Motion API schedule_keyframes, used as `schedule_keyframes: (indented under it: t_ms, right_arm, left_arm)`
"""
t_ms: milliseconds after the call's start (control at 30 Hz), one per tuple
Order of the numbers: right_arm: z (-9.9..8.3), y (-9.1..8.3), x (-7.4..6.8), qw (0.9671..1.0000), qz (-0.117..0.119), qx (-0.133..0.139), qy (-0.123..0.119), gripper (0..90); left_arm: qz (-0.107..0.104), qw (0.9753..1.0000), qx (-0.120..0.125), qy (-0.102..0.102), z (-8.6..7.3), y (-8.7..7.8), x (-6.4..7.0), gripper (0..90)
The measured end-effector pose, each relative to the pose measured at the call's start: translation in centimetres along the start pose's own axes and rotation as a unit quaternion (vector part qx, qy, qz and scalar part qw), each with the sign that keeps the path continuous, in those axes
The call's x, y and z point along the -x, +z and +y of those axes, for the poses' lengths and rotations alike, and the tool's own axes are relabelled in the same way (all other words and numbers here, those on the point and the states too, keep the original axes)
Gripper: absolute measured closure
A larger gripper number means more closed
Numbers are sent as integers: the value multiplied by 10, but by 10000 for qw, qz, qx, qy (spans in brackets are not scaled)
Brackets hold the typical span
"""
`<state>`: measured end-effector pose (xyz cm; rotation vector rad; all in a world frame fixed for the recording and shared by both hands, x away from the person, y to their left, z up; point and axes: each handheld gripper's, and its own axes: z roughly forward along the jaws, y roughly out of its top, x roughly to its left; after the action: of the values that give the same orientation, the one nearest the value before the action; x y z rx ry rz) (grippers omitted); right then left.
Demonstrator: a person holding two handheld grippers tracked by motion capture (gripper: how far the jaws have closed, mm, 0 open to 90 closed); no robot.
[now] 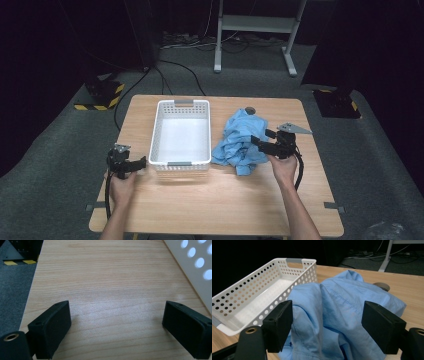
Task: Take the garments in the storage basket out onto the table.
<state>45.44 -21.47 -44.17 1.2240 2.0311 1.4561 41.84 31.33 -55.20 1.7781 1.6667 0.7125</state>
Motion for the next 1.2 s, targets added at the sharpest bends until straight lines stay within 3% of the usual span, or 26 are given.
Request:
schedule_keyframes:
  t_ms: [333,1200]
  right_arm:
    - [-1,-10,7,9997,44,182,135,255]
    - [-6,-43,29,9977,-201,545,356,261]
  left_arm:
    - [3,10000,0,-1,0,0,0,85]
    - [6,10000,-1,-2,0,0,0,86]
